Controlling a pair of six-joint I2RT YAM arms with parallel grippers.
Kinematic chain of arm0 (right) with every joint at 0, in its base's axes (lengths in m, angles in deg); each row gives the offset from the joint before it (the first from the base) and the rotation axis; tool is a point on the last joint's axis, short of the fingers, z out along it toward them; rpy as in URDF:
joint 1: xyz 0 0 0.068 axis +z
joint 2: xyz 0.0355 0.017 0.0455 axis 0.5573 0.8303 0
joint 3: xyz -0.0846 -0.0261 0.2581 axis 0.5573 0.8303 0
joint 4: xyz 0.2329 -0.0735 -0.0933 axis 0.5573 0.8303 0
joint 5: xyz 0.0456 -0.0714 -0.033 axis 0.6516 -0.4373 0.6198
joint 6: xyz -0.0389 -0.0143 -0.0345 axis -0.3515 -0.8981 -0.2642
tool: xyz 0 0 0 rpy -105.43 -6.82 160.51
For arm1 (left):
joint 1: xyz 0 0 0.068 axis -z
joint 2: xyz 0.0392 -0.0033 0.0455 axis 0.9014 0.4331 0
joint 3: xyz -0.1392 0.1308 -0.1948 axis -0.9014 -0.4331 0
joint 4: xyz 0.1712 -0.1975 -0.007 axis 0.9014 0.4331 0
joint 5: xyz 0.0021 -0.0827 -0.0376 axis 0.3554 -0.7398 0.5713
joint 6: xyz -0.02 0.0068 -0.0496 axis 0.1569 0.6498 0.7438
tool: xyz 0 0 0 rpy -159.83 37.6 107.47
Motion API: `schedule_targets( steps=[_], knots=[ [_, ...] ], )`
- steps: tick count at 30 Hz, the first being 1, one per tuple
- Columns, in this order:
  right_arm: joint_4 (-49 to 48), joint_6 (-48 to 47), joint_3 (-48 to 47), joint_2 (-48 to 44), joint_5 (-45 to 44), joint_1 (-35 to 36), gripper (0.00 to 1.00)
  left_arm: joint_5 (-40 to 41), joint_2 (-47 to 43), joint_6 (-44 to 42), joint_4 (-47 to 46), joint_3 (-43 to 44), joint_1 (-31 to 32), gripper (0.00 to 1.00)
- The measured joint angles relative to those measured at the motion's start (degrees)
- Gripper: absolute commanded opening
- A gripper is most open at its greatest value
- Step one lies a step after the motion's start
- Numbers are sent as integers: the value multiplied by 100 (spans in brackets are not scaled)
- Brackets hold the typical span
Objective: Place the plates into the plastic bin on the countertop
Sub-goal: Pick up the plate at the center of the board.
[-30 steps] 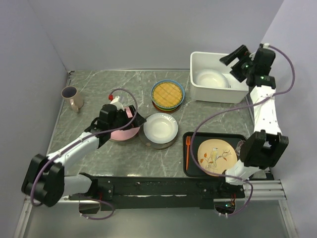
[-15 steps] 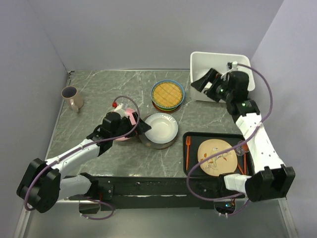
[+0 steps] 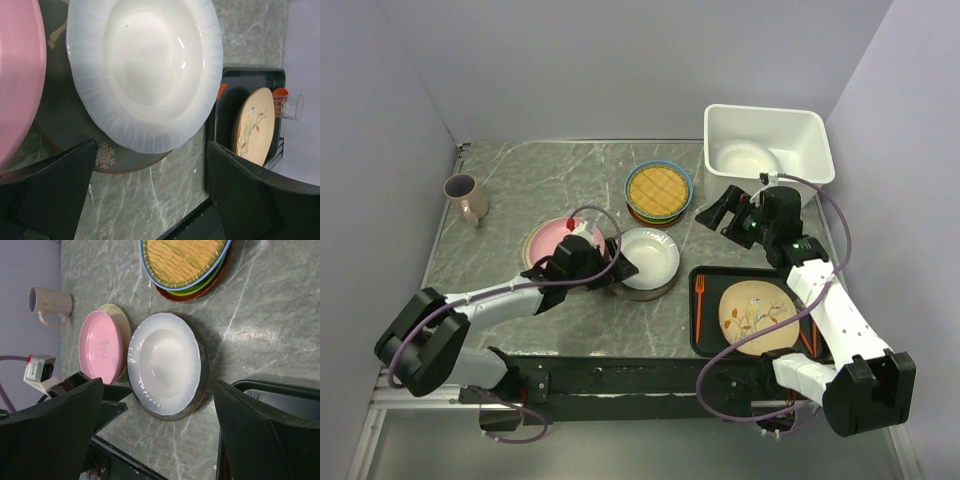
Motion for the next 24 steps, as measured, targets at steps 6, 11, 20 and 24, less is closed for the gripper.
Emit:
schedule_targets(
  steps=[6, 11, 20, 24],
  knots=[
    [-44, -7, 55, -111, 0, 15, 97, 83, 448, 208, -245, 39, 28, 87],
    [-44, -50, 55, -120, 0, 20, 97, 125, 817, 339, -468, 90, 87, 80],
    [-44, -94, 57, -120, 2, 28, 97, 238, 984, 472, -730, 98, 107, 62],
    [-48, -98, 63, -120, 4, 28, 97, 282, 1121, 479, -715, 138, 111, 51]
  ],
)
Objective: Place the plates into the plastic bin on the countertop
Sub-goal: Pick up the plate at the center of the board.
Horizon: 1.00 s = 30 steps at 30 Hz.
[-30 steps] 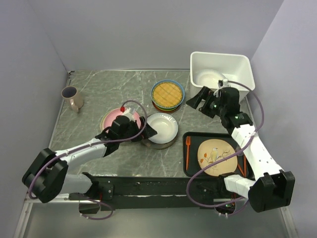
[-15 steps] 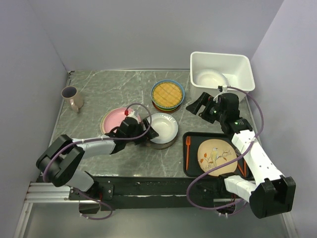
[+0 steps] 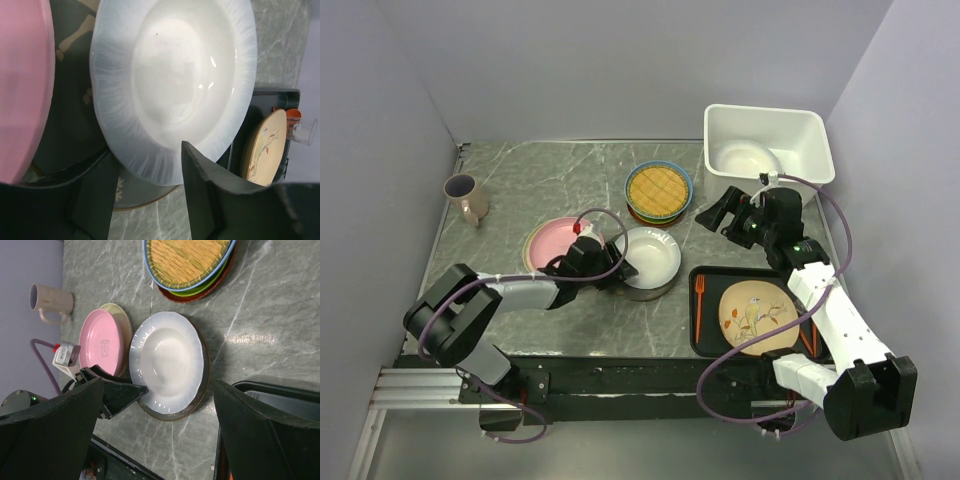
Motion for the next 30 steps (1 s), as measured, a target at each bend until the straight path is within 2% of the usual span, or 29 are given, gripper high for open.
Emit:
schedule_targets(
  steps=[2, 4, 5, 6, 8, 9, 10, 14, 30],
  knots=[
    [-26, -2, 31, 0, -2, 0, 97, 2, 79, -2, 17, 44, 2, 49],
    [-33, -4, 66, 2, 0, 0, 97, 2, 155, 0, 13, 70, 2, 41],
    [-33, -4, 74, 4, 2, 0, 97, 9, 188, 9, 9, 76, 7, 35],
    [-33, -9, 74, 7, 4, 0, 97, 17, 219, 42, 4, 76, 7, 24],
    [-39, -11, 74, 13, 20, 0, 97, 35, 234, 205, -92, 90, -7, 14],
    [-39, -11, 76, 15, 31, 0, 97, 24, 227, 247, -190, 122, -22, 4],
    [-39, -11, 76, 17, 37, 0, 97, -55, 227, 243, -317, 173, -15, 1],
    [-61, -11, 87, 24, 46, 0, 97, -105, 173, 356, -625, 321, 50, 1],
    [-120, -13, 173, 59, 103, 0, 97, 74, -74, 345, -503, 170, 44, 1]
  ],
)
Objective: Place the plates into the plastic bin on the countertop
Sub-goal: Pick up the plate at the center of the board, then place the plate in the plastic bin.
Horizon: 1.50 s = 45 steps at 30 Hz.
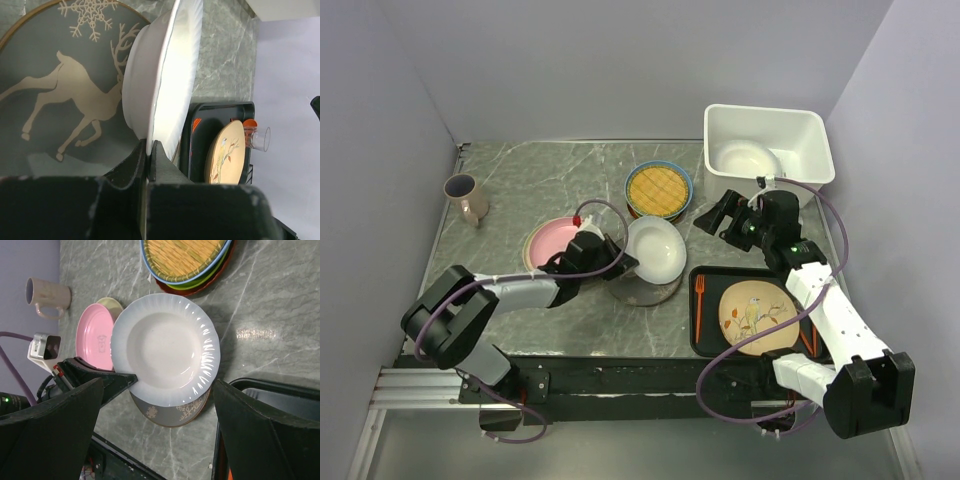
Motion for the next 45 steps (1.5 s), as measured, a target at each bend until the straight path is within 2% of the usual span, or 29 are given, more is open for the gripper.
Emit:
schedule_targets(
  steps=[6, 13, 23, 36, 45],
  knots=[
    [-57, 0, 85, 0, 7, 0, 97, 26, -245, -81, 120, -87, 0, 1],
    [-229, -22, 208, -2, 157, 0, 97, 90, -927, -225, 520, -313, -2, 1],
    [-745, 7, 669, -4, 671, 2, 98, -94, -1672, -262, 448, -437, -2, 1],
    [-1027, 15, 859, -9, 1016, 50, 98, -1117, -1589, -232, -643, -562, -2, 1],
    [-1001, -31, 911, -15, 1047, 74, 98, -1248, -1602, -256, -763, -584, -2, 1]
  ],
)
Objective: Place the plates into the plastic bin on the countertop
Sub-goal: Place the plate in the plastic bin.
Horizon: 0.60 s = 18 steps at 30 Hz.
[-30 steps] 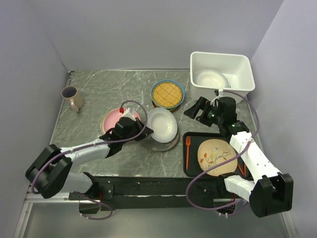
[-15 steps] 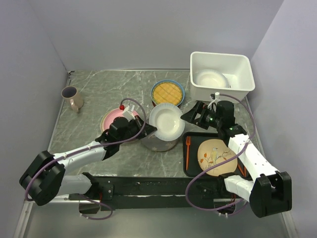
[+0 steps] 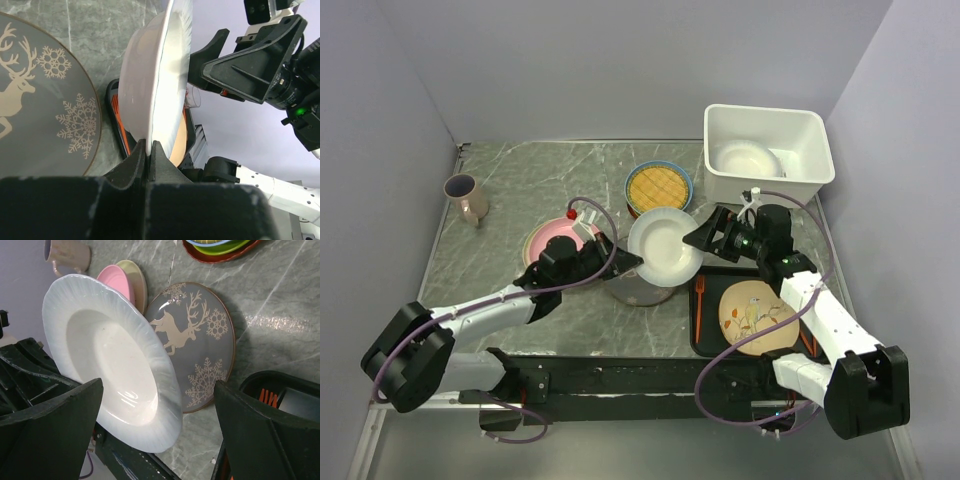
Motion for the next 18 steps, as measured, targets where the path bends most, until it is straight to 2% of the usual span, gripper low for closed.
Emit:
schedule_targets(
  steps=[6, 9, 12, 13, 16, 18],
  knots=[
    [-184, 22, 105, 2, 133, 0, 95, -59, -92, 4, -46, -7, 0, 1],
    [-389, 94, 247, 33, 334, 4, 86, -101, -92, 22, -103, -31, 0, 1],
    [-595, 153, 352, 92, 564, 11, 65, -162, -92, 35, -129, -70, 0, 1],
    [-658, 181, 374, 92, 625, 11, 54, -179, -92, 42, -129, -70, 0, 1],
    [-874, 249, 400, 85, 800, 11, 30, -203, -92, 48, -160, -70, 0, 1],
    [-922, 216, 402, 79, 787, -11, 18, -205, -92, 50, -195, -74, -20, 1]
  ],
)
